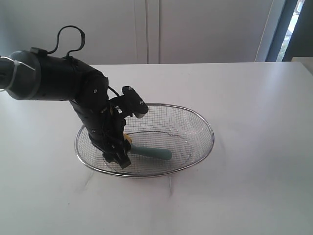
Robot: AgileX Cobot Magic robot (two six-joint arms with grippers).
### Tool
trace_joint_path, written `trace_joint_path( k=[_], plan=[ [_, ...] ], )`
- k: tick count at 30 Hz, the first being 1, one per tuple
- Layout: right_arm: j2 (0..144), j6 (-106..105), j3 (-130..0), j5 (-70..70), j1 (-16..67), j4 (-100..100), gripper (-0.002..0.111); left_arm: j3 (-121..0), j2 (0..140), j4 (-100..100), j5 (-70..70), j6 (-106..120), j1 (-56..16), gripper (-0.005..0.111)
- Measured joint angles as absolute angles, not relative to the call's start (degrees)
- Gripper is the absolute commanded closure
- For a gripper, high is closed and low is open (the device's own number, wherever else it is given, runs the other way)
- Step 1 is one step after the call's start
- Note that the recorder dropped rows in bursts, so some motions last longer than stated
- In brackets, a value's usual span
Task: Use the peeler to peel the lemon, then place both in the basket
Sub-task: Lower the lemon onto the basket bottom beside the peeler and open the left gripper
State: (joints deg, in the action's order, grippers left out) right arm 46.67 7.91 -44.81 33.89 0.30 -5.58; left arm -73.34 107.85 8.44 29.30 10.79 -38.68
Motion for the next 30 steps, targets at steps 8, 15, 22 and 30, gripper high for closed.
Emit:
trace_joint_path(
  k=[8,15,22,30],
  plan=[
    [46.7,7.9,-44.8,33.9,0.3,-5.6,0.108,-73.3,107.9,8.4,29.3,10.8,-38.7,0.035],
    [46.7,7.9,-44.8,33.9,0.3,-5.6,0.108,-73.3,107.9,8.4,29.2,10.8,-38.7,0.034],
    [46.7,7.9,-44.8,33.9,0.3,-5.6,0.108,-73.3,107.9,8.4,29.1,10.8,-38.7,0.034],
    [46.7,7.9,-44.8,33.9,0.3,-5.6,0.108,-73.3,105.1,10.5,29.1,10.8,-38.7,0.034]
  ],
)
